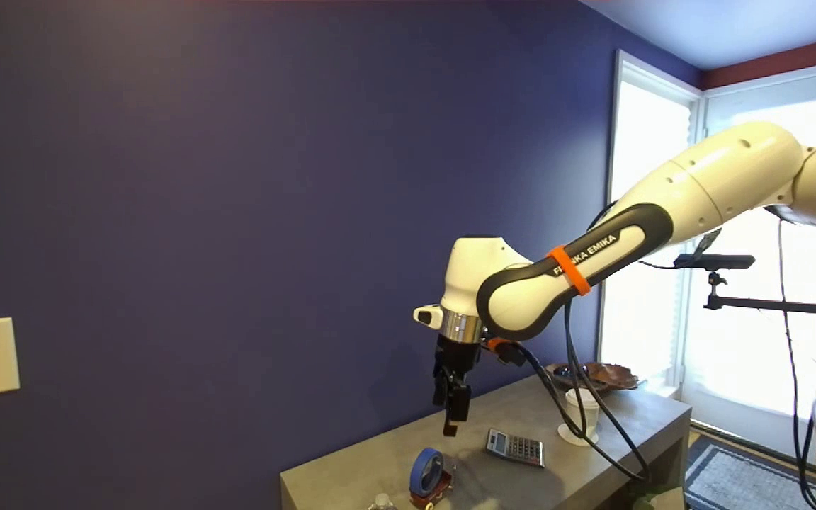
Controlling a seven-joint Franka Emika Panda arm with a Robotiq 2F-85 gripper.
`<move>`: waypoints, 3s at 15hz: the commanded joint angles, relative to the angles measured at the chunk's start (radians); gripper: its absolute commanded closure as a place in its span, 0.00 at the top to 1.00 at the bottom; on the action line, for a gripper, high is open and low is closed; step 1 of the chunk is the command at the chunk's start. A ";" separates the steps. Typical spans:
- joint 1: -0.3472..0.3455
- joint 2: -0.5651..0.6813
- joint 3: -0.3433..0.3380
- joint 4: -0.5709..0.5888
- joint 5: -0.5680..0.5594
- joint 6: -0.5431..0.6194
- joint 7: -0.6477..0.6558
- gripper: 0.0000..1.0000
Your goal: Place the crushed bottle close to the wall in the middle.of the table
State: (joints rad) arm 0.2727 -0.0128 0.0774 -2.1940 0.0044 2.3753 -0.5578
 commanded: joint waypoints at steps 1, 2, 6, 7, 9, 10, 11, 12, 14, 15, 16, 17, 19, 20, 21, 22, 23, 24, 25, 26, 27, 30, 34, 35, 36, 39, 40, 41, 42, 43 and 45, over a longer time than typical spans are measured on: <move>-0.042 0.028 0.041 0.016 -0.002 0.006 0.003 1.00; -0.047 0.048 0.044 0.028 -0.004 0.010 0.004 1.00; -0.049 0.062 0.048 0.045 -0.006 0.010 0.006 1.00; -0.049 0.062 0.048 0.046 -0.006 0.010 0.007 1.00; -0.049 0.062 0.048 0.047 -0.006 0.010 0.007 1.00; -0.050 0.088 0.055 0.068 0.022 0.006 0.004 1.00; -0.052 0.108 0.065 0.081 0.031 0.017 -0.011 1.00; -0.053 0.128 0.075 0.095 0.045 0.024 -0.029 1.00; -0.055 0.178 0.095 0.134 0.045 0.011 -0.027 1.00; -0.058 0.206 0.104 0.155 0.048 0.009 -0.028 1.00; -0.062 0.237 0.115 0.177 0.057 0.011 -0.039 1.00; -0.067 0.269 0.123 0.199 0.055 0.020 -0.046 1.00; -0.080 0.329 0.140 0.242 0.054 0.023 -0.057 1.00; -0.087 0.354 0.146 0.260 0.043 0.032 -0.062 1.00; -0.099 0.380 0.154 0.281 0.048 0.033 -0.076 1.00; -0.108 0.407 0.157 0.303 0.039 0.039 -0.087 1.00; -0.120 0.429 0.165 0.322 0.047 0.035 -0.096 1.00; -0.129 0.453 0.166 0.341 0.041 0.038 -0.104 1.00; -0.140 0.475 0.170 0.358 0.043 0.035 -0.112 1.00; -0.148 0.495 0.172 0.373 0.037 0.041 -0.120 1.00; -0.156 0.515 0.172 0.388 0.034 0.047 -0.126 1.00; -0.176 0.567 0.183 0.430 0.042 0.036 -0.140 1.00; -0.185 0.624 0.189 0.465 0.035 0.043 -0.135 1.00; -0.186 0.637 0.190 0.472 0.032 0.047 -0.137 1.00; -0.189 0.649 0.194 0.482 0.035 0.053 -0.140 1.00; -0.197 0.682 0.201 0.506 0.038 0.068 -0.137 1.00; -0.195 0.693 0.198 0.515 0.031 0.074 -0.133 1.00; -0.194 0.705 0.197 0.526 0.028 0.076 -0.130 1.00; -0.193 0.715 0.194 0.535 0.024 0.078 -0.126 1.00; -0.191 0.726 0.193 0.546 0.022 0.075 -0.123 1.00; -0.191 0.744 0.192 0.561 0.021 0.074 -0.120 1.00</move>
State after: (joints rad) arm 0.0913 0.6864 0.2572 -1.6823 0.0278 2.4446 -0.6781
